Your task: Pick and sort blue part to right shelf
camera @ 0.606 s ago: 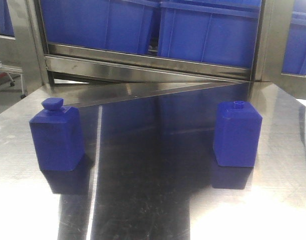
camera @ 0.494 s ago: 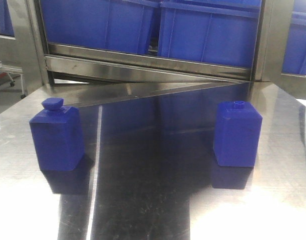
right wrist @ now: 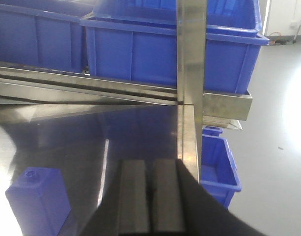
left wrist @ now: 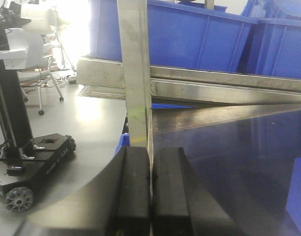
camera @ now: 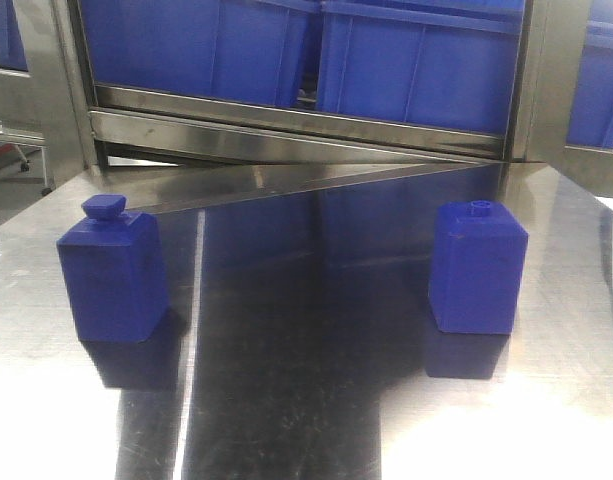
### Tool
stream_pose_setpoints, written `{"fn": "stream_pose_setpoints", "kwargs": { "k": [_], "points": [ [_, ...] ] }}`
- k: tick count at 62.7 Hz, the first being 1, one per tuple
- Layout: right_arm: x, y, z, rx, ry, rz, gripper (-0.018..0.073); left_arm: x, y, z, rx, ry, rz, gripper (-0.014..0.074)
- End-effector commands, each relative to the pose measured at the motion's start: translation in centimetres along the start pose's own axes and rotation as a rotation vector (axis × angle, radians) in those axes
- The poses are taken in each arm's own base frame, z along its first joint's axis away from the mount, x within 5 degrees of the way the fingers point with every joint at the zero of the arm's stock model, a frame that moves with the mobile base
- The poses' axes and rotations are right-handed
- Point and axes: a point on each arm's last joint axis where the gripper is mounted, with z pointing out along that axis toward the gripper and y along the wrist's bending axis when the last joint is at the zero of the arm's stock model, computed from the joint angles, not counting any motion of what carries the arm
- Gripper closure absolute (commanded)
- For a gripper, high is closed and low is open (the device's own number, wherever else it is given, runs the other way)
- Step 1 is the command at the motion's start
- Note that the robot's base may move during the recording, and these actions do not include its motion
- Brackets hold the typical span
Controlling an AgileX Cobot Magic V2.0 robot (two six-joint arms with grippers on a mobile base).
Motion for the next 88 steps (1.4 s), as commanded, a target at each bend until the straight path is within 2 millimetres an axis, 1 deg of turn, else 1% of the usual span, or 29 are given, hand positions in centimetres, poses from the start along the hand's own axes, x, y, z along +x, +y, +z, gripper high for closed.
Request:
{"fn": "stream_pose_setpoints", "kwargs": {
  "k": [1, 4, 10, 15, 27, 34, 39, 42, 44, 50, 51, 55, 58, 61, 67, 77, 81, 88],
  "points": [
    [-2.2, 0.2, 0.1, 0.004, -0.013, 0.008, 0.0503, -0.1, 0.1, -0.1, -0.011, -0.082, -0.012, 0.0474],
    [-2.5, 0.3, 0.4, 0.006, 0.038, 0.008, 0.0503, -0.1, 0.1, -0.1, -0.011, -0.082, -0.012, 0.0474],
    [-2.8, 0.4, 1.5, 0.011, 0.209, 0.016, 0.0503, -0.1, 0.1, -0.1, -0.011, -0.082, -0.012, 0.0474],
    [-3.3, 0.5, 2.4, 0.006, 0.293, 0.02, 0.0503, -0.1, 0.1, -0.1, -0.011, -0.082, -0.012, 0.0474],
    [-4.9, 0.8, 5.5, -0.011, 0.332, -0.006, 0.0503, -0.1, 0.1, -0.1, -0.011, -0.082, -0.012, 0.0474],
    [-5.5, 1.2, 7.5, -0.021, 0.422, -0.061, 0.0503, -0.1, 0.1, -0.1, -0.011, -0.082, -0.012, 0.0474],
    [-5.9, 1.6, 8.8, -0.021, 0.482, -0.051, 0.0496, -0.1, 0.1, -0.1, -0.011, -0.082, -0.012, 0.0474],
    [-5.9, 2.0, 9.9, -0.016, 0.537, -0.042, 0.0465, -0.1, 0.1, -0.1, -0.011, -0.082, -0.012, 0.0474],
    [-6.0, 2.3, 10.5, -0.014, 0.564, -0.032, 0.0419, -0.1, 0.1, -0.1, -0.011, -0.082, -0.012, 0.0474],
    [-6.3, 3.4, 12.1, -0.017, 0.615, -0.005, 0.0207, -0.1, 0.1, -0.1, -0.011, -0.082, -0.012, 0.0474],
    [-6.4, 3.7, 12.5, -0.017, 0.626, 0.003, 0.0157, -0.1, 0.1, -0.1, -0.011, -0.082, -0.012, 0.0474],
    [-6.4, 4.4, 13.6, -0.008, 0.675, 0.035, 0.0036, -0.1, 0.1, -0.1, -0.011, -0.082, -0.012, 0.0474],
    [-6.5, 5.1, 14.5, 0.001, 0.714, 0.06, -0.0022, -0.1, 0.1, -0.1, -0.011, -0.082, -0.012, 0.0474],
    [-6.8, 5.9, 15.3, 0.007, 0.754, 0.078, -0.0048, -0.1, 0.1, -0.1, -0.011, -0.082, -0.012, 0.0474],
    [-6.6, 7.1, 16.5, 0.041, 0.869, 0.073, -0.005, -0.1, 0.1, -0.1, -0.011, -0.082, -0.012, 0.0474],
    [-7.0, 9.4, 18.5, 0.124, 1.05, 0.066, -0.005, -0.1, 0.1, -0.1, -0.011, -0.082, -0.012, 0.0474],
    [-7.4, 10.5, 19.2, 0.125, 1.081, 0.055, -0.005, -0.1, 0.1, -0.1, -0.011, -0.082, -0.012, 0.0474],
    [-7.6, 12.3, 20.5, 0.117, 1.129, 0.036, -0.005, -0.1, 0.1, -0.1, -0.011, -0.082, -0.012, 0.0474]
  ]
}}
